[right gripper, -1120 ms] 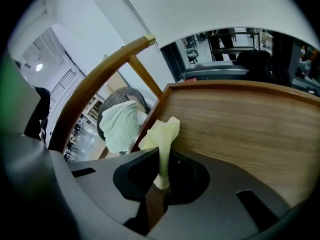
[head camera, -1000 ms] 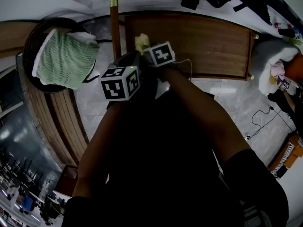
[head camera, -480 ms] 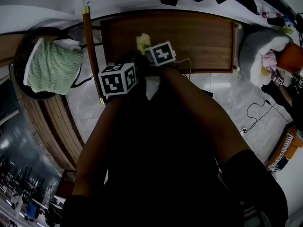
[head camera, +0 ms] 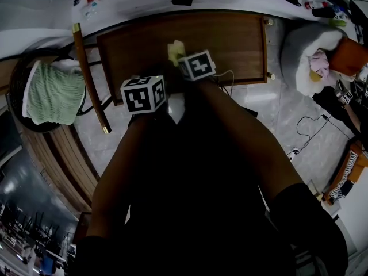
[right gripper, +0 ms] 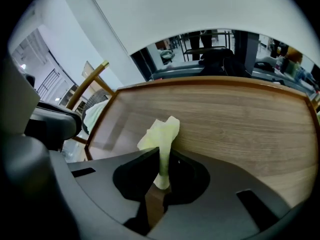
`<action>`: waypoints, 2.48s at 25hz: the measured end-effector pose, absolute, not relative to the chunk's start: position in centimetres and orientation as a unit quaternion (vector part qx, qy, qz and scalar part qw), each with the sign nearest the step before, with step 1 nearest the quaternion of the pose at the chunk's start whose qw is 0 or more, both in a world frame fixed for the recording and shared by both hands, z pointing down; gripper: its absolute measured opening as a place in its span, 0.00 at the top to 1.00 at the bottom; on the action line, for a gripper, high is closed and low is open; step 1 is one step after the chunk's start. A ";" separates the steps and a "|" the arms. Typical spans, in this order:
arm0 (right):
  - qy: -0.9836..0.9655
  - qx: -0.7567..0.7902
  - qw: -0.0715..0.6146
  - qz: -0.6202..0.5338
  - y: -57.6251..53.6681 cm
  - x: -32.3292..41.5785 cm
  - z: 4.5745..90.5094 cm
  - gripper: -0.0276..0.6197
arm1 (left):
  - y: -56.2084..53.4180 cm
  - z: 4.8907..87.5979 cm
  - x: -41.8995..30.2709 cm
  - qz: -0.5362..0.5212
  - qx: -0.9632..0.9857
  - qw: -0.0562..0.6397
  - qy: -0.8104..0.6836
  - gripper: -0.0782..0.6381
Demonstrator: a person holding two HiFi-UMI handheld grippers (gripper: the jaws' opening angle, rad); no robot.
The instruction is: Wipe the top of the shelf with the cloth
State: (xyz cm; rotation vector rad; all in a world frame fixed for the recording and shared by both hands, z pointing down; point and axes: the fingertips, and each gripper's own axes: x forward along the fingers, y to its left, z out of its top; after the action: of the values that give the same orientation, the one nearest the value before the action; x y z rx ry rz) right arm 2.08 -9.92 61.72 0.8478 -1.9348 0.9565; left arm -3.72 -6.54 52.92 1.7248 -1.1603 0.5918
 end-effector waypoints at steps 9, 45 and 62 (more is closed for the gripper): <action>-0.751 0.362 0.403 0.377 -11.1 8.8 61.5 0.89 | -7.9 53.5 1.4 0.248 0.714 0.470 -0.455 0.88; -0.611 0.565 0.418 0.365 -14.2 32.5 58.4 0.89 | -8.3 53.0 9.2 0.227 0.740 0.470 -0.424 0.88; -0.776 0.340 0.310 0.432 -4.9 -8.3 57.2 0.89 | -1.7 50.2 -14.8 0.219 0.696 0.469 -0.497 0.88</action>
State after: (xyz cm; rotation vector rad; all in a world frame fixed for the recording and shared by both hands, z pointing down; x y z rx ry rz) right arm -8.31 -4.92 57.22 0.8966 -2.0483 1.1411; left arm -14.82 -1.70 50.19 1.7072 -1.2174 0.5375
